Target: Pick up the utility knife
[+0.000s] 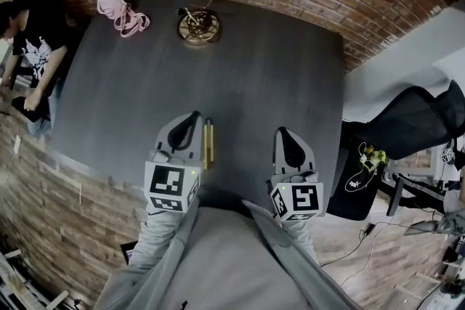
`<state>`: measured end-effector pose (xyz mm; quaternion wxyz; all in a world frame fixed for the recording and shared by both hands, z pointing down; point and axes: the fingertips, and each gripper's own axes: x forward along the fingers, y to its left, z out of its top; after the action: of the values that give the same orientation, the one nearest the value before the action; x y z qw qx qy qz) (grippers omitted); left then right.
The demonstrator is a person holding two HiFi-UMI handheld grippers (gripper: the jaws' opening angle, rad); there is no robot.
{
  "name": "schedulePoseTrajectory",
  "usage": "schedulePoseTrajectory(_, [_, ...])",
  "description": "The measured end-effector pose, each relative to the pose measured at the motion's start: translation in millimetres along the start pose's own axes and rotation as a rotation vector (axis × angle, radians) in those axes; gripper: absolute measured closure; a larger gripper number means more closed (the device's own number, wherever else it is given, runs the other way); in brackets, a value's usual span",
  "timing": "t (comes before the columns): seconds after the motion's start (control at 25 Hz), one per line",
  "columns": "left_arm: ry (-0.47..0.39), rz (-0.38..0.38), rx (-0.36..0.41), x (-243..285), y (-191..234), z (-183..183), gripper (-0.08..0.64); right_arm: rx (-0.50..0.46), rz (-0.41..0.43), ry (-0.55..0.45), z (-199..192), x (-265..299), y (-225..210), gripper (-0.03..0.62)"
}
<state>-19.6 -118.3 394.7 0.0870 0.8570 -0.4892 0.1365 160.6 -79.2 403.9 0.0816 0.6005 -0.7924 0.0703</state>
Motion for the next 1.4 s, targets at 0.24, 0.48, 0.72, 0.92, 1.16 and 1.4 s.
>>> schedulePoseTrajectory(0.24, [0.014,0.031,-0.029,-10,13,-12,0.540,-0.019,0.044,0.014,0,8,13,0.574])
schedulePoseTrajectory(0.48, [0.023,0.031,-0.045,-13,23,-20,0.540,-0.017,0.033,0.021,2,11,19,0.574])
schedulePoseTrajectory(0.72, [0.040,0.018,-0.050,-10,25,-29,0.540,-0.022,0.023,0.030,0,13,20,0.574])
schedulePoseTrajectory(0.92, [0.085,0.021,-0.074,-3,23,-46,0.540,-0.007,0.011,0.046,-7,12,16,0.574])
schedulePoseTrajectory(1.16, [0.142,0.008,-0.104,8,16,-70,0.538,0.002,-0.009,0.064,-14,10,9,0.574])
schedulePoseTrajectory(1.4, [0.199,-0.010,-0.148,17,5,-96,0.537,0.008,-0.025,0.083,-22,5,3,0.574])
